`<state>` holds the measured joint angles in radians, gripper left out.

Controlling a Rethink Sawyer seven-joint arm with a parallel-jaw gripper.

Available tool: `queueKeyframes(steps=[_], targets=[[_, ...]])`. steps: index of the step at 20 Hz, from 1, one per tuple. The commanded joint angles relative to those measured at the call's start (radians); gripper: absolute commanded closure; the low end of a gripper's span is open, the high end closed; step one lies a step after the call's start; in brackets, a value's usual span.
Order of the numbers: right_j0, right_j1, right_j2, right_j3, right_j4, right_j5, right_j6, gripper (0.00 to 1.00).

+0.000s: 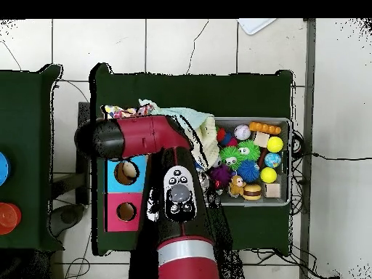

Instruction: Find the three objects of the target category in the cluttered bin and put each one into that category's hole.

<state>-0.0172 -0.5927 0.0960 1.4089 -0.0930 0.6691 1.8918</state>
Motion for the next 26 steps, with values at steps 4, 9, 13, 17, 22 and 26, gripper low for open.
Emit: queueKeyframes(steps=[4, 9, 13, 17, 22, 26], targets=[[-0.019, 0.138, -0.018, 0.110, 0.069, 0.116, 0.204, 1.00], [-0.037, 0.164, 0.025, 0.108, 0.142, 0.245, 0.173, 1.00], [-0.029, 0.189, 0.035, 0.101, 0.178, 0.205, 0.171, 1.00], [-0.014, 0.303, 0.027, 0.042, 0.150, 0.080, 0.131, 1.00], [0.027, 0.420, -0.029, -0.042, 0.097, -0.055, 0.149, 1.00], [0.045, 0.437, -0.061, -0.040, 0.081, -0.093, 0.148, 1.00]])
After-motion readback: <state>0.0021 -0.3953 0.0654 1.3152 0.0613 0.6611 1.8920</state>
